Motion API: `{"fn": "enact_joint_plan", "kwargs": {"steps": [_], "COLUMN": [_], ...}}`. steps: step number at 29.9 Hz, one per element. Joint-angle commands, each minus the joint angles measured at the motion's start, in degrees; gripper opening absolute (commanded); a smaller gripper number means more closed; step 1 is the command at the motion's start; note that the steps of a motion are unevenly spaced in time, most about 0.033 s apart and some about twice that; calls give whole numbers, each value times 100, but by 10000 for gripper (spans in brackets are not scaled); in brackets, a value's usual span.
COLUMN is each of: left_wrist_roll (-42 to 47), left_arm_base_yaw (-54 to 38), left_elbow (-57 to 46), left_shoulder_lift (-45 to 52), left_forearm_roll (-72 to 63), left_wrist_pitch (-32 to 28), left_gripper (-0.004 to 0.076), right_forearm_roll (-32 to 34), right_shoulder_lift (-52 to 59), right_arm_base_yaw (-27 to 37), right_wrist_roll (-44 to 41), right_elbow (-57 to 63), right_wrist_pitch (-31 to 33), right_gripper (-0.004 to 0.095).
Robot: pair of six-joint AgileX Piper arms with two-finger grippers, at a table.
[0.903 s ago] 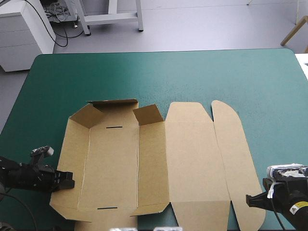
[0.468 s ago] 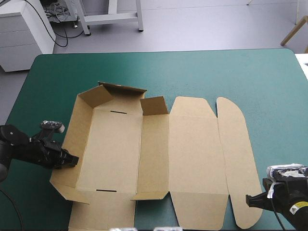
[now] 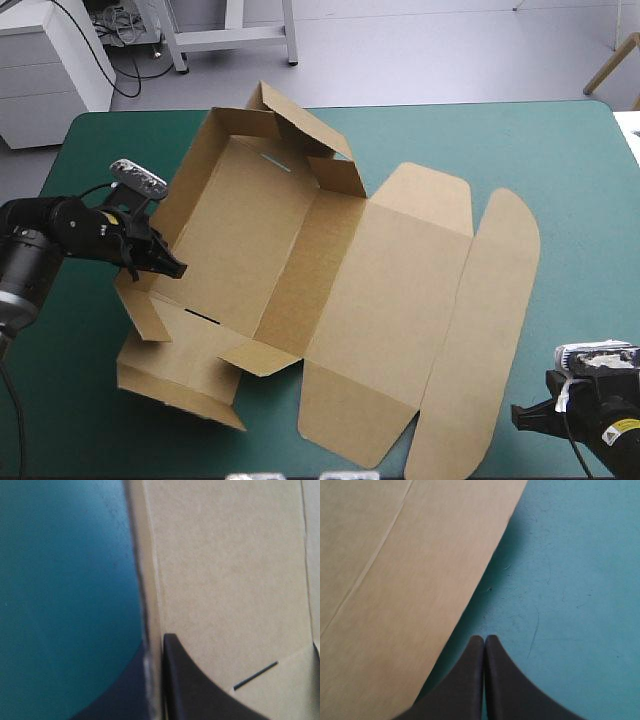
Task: Fold the box
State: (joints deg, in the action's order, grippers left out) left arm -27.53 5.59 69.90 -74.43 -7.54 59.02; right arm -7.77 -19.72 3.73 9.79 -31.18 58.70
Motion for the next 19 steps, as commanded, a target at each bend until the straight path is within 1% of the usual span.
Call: {"fn": "enact_joint_plan", "kwargs": {"steps": [1,4,10,13,19], "left_wrist_roll": [-117,-469,-1488,-1517,-1606], "left_arm_base_yaw": [289,554,1215,1622,2563], "left_elbow": [456,654,784,784,784], "left_shoulder_lift": [-191,-408,-586,-650,-810], "left_forearm_roll": [51,61,200,754,1955], "left_wrist_pitch": [-447,-690,-1292,-1618,-1940], "left_gripper": [-10,-10,-10,-10,-10], "right_forearm_roll": [-39,-39,-39,-39,-39], "right_shoulder_lift": [-54,-54,-54,-54,-54], "right_arm_base_yaw": [-16,-16,-16,-16,-16], "right_wrist_roll": [42,42,42,42,42], "right_elbow": [-136,-136,-136,-136,-136], "right_wrist_pitch": [-330,-330,-330,-330,-330], "right_gripper": [-20,-19,-19,-19,-20]}}
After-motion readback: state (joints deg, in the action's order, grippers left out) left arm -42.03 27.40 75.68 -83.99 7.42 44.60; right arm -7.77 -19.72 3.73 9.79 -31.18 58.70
